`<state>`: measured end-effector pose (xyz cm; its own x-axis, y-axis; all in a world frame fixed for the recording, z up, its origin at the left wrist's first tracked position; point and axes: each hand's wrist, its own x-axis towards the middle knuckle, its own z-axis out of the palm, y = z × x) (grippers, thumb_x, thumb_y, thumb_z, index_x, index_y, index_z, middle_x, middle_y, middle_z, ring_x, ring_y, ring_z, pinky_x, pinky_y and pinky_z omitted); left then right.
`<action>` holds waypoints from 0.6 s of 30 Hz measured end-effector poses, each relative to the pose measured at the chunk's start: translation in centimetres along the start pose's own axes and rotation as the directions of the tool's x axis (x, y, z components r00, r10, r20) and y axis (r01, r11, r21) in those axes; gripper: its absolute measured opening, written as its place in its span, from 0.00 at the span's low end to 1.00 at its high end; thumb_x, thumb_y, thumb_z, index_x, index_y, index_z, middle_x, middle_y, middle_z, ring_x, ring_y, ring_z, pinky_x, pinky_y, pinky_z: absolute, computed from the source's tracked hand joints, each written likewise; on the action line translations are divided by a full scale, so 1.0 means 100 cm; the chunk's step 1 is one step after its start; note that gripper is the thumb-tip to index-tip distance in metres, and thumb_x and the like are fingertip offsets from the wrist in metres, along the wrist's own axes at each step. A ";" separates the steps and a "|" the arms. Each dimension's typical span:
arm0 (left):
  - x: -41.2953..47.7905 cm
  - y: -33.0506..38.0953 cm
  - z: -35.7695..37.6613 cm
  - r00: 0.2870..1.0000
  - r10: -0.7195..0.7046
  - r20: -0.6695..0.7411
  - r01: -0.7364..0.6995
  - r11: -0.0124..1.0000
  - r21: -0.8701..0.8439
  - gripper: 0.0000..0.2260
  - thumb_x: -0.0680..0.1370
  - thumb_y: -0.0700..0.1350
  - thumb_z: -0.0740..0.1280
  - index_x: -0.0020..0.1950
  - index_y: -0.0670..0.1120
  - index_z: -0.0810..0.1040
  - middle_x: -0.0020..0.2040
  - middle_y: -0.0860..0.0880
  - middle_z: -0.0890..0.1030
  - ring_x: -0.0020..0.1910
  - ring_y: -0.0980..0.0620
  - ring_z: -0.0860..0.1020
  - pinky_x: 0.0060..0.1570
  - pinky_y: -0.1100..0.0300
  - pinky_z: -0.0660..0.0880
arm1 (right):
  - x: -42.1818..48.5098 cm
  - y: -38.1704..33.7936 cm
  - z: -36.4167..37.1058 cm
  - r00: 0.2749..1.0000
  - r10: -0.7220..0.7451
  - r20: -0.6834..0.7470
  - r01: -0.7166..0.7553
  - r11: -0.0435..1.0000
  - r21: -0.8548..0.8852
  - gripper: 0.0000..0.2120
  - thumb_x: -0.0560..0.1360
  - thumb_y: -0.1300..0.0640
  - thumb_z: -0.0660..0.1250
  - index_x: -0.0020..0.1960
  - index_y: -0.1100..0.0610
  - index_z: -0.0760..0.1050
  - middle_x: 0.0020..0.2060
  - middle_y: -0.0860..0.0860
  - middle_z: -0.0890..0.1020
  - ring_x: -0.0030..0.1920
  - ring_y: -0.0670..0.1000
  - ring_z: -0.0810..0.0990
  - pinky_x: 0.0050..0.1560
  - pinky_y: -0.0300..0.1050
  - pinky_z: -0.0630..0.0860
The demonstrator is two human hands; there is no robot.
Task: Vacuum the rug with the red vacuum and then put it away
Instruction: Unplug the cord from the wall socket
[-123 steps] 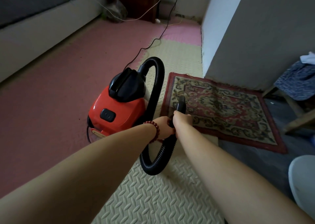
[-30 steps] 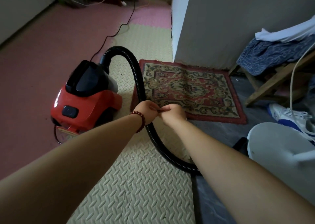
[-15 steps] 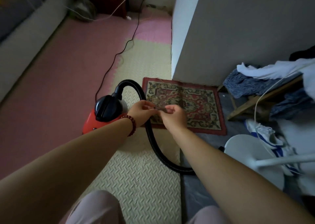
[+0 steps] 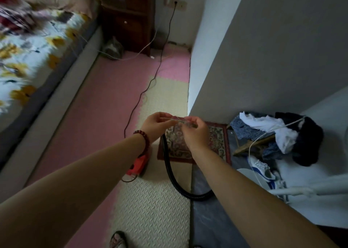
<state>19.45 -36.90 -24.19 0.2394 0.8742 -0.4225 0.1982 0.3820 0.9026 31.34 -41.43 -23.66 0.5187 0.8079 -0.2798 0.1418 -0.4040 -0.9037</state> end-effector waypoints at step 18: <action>-0.142 0.126 -0.032 0.990 0.118 0.074 -0.108 0.986 -0.126 0.03 0.76 0.46 0.66 0.49 0.48 0.76 0.52 0.50 0.80 0.50 0.54 0.78 0.42 0.65 0.75 | -0.112 -0.127 -0.048 0.988 -0.146 -0.043 0.152 0.954 0.258 0.08 0.73 0.60 0.71 0.50 0.51 0.77 0.52 0.50 0.81 0.40 0.42 0.78 0.42 0.37 0.76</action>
<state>15.55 -43.58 -6.51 0.3311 0.8883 -0.3184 0.0503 0.3203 0.9460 27.78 -47.34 -7.49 0.5283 0.8389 -0.1309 -0.0036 -0.1520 -0.9884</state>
